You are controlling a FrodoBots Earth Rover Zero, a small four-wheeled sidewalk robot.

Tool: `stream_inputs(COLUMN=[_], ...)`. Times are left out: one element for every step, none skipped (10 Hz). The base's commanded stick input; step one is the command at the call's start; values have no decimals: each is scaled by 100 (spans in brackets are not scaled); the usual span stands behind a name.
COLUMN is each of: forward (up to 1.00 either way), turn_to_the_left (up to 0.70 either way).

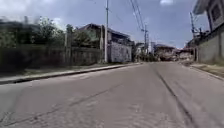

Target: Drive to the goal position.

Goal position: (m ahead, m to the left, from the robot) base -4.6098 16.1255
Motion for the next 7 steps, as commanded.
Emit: stream_inputs(forward=[100,100,100,100,100,100,100], turn_to_the_left=[38,38,38,38,38,38,38])
